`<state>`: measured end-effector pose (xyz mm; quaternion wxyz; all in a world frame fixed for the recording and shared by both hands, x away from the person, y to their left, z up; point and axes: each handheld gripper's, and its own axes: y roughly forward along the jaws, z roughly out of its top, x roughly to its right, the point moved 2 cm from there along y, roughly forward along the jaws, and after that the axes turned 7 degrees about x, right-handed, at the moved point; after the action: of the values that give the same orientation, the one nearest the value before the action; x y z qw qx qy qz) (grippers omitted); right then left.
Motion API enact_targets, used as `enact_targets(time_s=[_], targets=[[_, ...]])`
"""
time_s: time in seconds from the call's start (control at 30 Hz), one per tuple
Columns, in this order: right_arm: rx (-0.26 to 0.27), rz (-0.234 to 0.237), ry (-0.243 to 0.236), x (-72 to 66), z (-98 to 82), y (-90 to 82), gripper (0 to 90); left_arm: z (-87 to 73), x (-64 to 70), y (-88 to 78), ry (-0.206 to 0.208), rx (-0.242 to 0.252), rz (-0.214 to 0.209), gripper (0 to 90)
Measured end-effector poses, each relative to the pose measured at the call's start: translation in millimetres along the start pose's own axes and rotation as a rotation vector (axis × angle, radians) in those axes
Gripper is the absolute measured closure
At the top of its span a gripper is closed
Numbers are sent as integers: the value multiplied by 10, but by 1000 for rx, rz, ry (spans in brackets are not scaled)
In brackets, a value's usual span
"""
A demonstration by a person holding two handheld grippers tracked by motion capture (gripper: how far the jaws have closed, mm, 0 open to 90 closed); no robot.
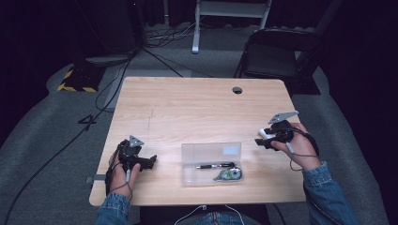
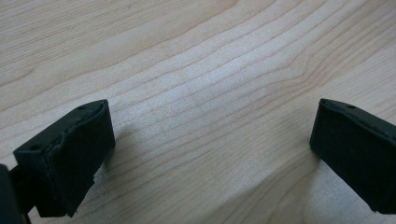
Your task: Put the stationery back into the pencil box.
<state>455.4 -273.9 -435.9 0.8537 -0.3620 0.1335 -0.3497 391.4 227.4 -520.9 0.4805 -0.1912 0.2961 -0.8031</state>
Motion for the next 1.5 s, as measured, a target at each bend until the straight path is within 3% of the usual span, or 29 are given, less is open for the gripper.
enact_targets(time_s=[0.33,0.63,0.93,1.13,1.5], targets=[[-51,-48,63,206,-144,42,344,0,0,0,0,1,1,2],[-101,-96,91,355,-267,104,364,0,0,0,1,1,1,2],[-153,-102,105,443,-378,187,412,0,0,0,0,0,0,2],[-190,-106,103,488,-443,241,492,0,0,0,0,0,0,2],[-175,-86,117,527,-477,287,624,0,1,0,-1,0,0,2]])
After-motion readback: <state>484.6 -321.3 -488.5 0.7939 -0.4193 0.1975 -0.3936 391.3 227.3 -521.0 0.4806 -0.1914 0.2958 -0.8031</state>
